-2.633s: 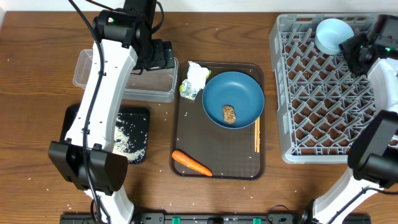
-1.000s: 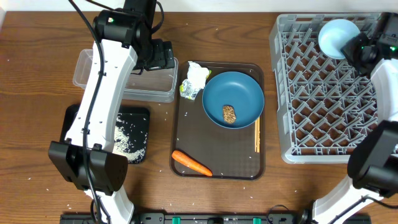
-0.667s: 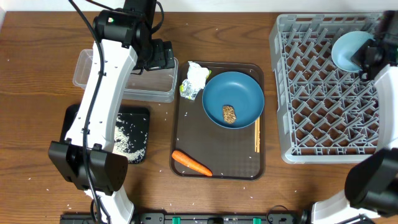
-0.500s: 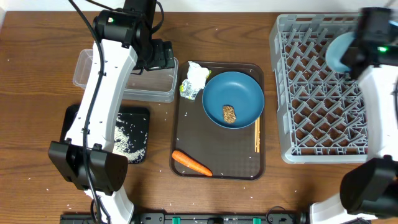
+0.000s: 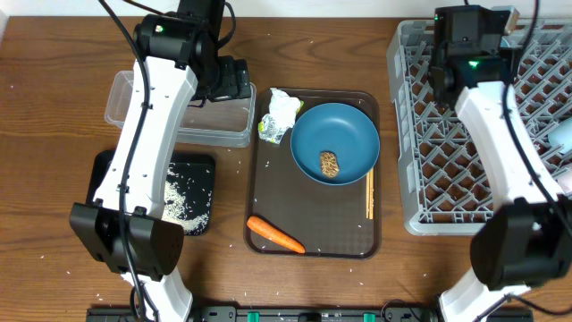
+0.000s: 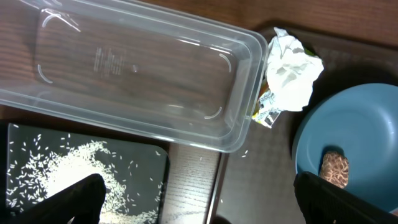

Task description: Sort waste into correct bins and load items into the dishwasher rack

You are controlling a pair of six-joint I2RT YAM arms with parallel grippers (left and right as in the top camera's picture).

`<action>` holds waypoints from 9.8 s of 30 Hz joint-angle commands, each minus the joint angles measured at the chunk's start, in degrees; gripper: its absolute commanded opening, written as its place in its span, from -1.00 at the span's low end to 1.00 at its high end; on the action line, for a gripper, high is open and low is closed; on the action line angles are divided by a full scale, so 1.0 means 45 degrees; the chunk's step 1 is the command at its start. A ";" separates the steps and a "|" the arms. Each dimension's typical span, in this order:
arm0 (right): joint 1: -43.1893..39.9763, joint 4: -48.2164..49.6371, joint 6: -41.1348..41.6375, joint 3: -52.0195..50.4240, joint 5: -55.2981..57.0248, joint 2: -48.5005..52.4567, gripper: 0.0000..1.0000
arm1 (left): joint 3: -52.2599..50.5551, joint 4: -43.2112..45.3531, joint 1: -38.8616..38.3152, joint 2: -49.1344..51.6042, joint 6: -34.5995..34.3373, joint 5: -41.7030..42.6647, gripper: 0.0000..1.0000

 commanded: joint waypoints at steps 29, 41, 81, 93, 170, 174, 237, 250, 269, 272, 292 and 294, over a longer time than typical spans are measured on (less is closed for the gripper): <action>-0.0223 0.2667 -0.5595 -0.0005 0.1443 0.2754 -0.97 | 0.0107 -0.0044 0.0044 -0.0185 0.0219 -0.0151 0.96; -0.0053 0.2482 -0.5620 -0.0452 0.0967 0.2812 -0.98 | 0.0107 -0.0044 0.0044 -0.0185 0.0219 -0.0155 0.95; 0.1166 0.2657 -0.7956 -0.0563 -0.2943 0.2812 -0.93 | 0.0107 -0.0044 0.0044 -0.0185 0.0219 -0.0151 0.96; 0.1195 0.2832 -0.8485 -0.0563 -0.3672 0.2812 -0.51 | 0.0107 -0.0044 0.0044 -0.0185 0.0219 -0.0151 0.96; 0.5931 -0.3769 0.1617 -0.0801 -1.4649 -0.1064 0.28 | -0.5435 -0.2662 0.1603 -0.4036 -0.1821 0.0301 0.53; 0.4736 -0.3536 0.2662 -0.0797 -1.4532 -0.1205 0.31 | -0.7344 -0.2137 0.0180 -0.4046 -0.1151 0.1248 0.44; 0.0801 -0.3886 0.3070 -0.0801 -1.7495 -0.1316 0.32 | -1.5659 0.7363 -0.7422 -0.4017 1.3080 0.1195 -0.03; 0.0801 -0.3925 0.3070 -0.0801 -1.7495 -0.1316 0.32 | -1.5941 0.8369 -0.7354 -0.4017 1.3085 0.0131 -0.14; 0.0801 -0.4070 0.3079 -0.0801 -1.7500 -0.1316 0.31 | -1.5465 0.8563 -0.7232 -0.4138 1.1968 -0.1588 -0.45; 0.0801 -0.4080 0.3084 -0.0801 -1.7510 -0.1316 0.32 | -1.5052 0.8252 -0.7232 -0.4333 1.1336 -0.1583 -0.45; 0.0801 -0.4070 0.3084 -0.0801 -1.7694 -0.1316 0.33 | -1.4260 0.6640 -0.2725 -0.8136 0.7674 -0.1248 -0.54; 0.0801 -0.4070 0.3084 -0.0801 -1.7694 -0.1316 0.33 | -1.4265 0.6688 -0.1530 -0.8179 0.7674 -0.0874 -0.54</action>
